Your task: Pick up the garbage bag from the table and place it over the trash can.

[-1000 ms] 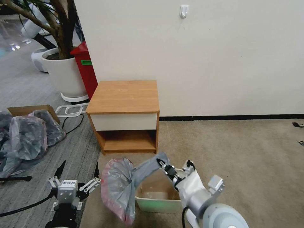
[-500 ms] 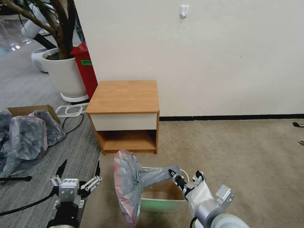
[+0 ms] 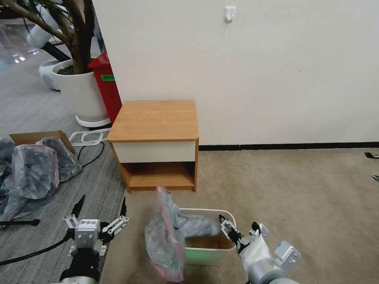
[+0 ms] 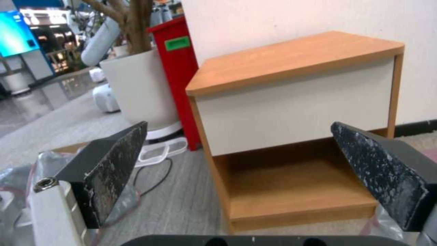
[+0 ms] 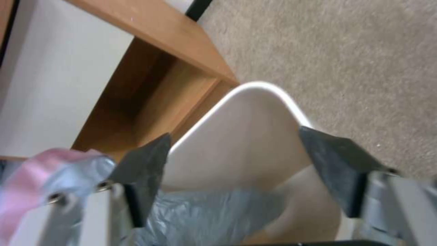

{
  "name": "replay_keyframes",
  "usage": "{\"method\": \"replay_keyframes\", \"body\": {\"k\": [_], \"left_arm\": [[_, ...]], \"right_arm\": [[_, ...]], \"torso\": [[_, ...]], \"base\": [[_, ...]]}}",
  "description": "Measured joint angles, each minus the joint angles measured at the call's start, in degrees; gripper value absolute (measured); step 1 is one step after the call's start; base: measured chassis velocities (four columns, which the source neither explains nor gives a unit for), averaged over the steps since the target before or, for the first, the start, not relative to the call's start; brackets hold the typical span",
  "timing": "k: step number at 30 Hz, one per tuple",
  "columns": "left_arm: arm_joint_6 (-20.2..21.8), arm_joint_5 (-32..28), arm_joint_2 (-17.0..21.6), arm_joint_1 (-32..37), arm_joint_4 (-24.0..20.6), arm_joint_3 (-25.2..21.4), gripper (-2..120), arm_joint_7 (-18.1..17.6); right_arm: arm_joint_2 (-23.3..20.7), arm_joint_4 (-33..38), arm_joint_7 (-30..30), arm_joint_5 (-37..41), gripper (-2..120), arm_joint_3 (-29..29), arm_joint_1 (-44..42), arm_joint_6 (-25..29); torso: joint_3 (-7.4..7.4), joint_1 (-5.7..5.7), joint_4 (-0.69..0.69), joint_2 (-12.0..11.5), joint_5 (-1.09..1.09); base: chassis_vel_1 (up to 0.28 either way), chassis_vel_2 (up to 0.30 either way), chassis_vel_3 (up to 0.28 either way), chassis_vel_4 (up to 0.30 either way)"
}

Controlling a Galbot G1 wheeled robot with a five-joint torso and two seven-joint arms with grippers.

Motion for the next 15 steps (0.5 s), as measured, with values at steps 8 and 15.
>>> {"method": "replay_keyframes", "body": {"k": [8, 15], "left_arm": [[6.0, -2.5, 3.8, -1.3, 0.0, 4.5, 100, -0.6], [12.5, -3.1, 10.2, -7.4, 2.6, 9.2, 100, -4.1]], "right_arm": [[0.7, 1.8, 0.3, -1.8, 100, 1.4, -0.7, 0.5], [1.3, 2.4, 2.1, -3.4, 100, 1.9, -1.4, 1.1]], "torso": [[0.0, 0.0, 0.0, 0.0, 0.0], [0.0, 0.0, 0.0, 0.0, -0.01]], "base": [[0.0, 0.0, 0.0, 0.0], [0.0, 0.0, 0.0, 0.0]]}}
